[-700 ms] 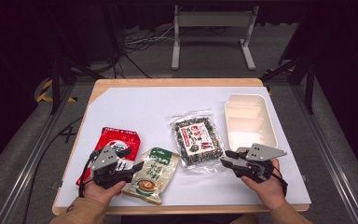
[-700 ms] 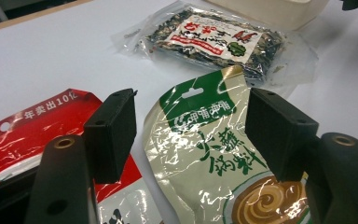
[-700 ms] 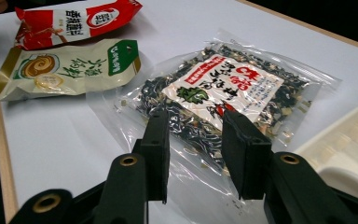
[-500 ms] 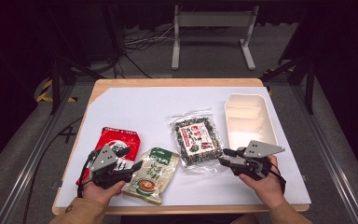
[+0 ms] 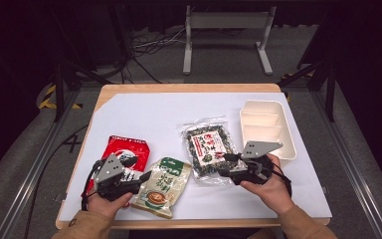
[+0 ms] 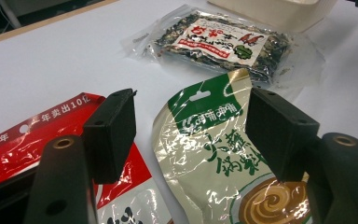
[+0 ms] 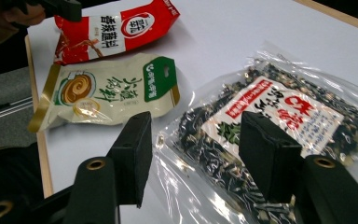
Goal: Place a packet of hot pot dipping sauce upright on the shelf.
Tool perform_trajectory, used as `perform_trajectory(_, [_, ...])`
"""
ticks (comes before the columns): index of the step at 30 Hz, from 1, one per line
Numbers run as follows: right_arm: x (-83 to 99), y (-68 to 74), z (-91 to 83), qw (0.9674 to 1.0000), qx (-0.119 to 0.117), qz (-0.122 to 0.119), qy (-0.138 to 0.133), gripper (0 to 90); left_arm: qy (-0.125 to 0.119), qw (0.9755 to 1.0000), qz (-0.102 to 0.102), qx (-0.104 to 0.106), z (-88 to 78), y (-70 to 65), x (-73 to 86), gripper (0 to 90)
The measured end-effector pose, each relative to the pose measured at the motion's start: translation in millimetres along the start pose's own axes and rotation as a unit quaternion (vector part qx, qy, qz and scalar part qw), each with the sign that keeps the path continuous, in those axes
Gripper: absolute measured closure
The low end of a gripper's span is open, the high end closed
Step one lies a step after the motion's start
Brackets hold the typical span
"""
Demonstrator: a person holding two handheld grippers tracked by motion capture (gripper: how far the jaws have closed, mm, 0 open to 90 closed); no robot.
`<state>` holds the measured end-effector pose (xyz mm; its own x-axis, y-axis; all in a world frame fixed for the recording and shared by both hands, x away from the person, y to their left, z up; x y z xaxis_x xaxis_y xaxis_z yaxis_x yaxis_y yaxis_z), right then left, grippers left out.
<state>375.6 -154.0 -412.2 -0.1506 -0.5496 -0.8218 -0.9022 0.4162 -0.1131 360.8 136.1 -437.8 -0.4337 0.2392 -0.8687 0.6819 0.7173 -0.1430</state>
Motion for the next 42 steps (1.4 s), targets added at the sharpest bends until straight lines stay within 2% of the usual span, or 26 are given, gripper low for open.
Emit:
perform_trajectory(5, [-14.9, 0.8, 8.2, 0.9998, -0.012, -0.013, 0.006, 42.6, 0.003, 1.0, 0.005, 0.0, 1.3, -0.7, 0.2, 34.1])
perform_trajectory(15, [-32.6, -2.3, 21.3, 0.9989, -0.025, -0.03, 0.025, 37.9, -0.002, 1.0, -0.008, -0.001, 0.7, 4.9, -1.1, 33.9])
perform_trajectory(20, [-36.8, -5.8, 25.8, 0.9988, -0.031, -0.021, 0.032, 36.8, 0.0, 1.0, -0.007, -0.002, 0.8, 4.7, -0.8, 33.9])
perform_trajectory(27, [-49.4, -9.6, 32.1, 0.998, -0.034, -0.028, 0.045, 36.2, -0.002, 1.0, -0.008, -0.003, 0.9, 6.1, -1.2, 33.9])
perform_trajectory(34, [-54.3, -9.9, 44.6, 0.995, -0.047, -0.022, 0.085, 37.8, -0.003, 0.9999, -0.011, -0.005, -0.8, 7.8, -1.2, 34.0])
perform_trajectory(39, [-57.6, -9.0, 51.5, 0.9938, -0.055, -0.023, 0.094, 38.0, -0.004, 0.9999, -0.014, -0.007, -2.2, 9.0, 0.0, 33.9])
perform_trajectory(42, [-59.9, -6.2, 58.2, 0.9919, -0.073, -0.019, 0.102, 43.1, -0.001, 0.9998, -0.018, -0.012, -4.4, 10.4, 3.3, 34.2])
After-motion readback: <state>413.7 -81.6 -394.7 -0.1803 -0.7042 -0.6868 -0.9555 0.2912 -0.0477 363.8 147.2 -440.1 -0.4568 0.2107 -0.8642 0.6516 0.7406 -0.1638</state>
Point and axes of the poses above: each handheld gripper's, and its own axes: z roughly forward along the jaws, x roughly out of its underside, y roughly to its left, the point moved 8 cm from there along z, roughly forward along the jaws, and after that the axes turned 9 degrees about -z, right-handed, at the moved point
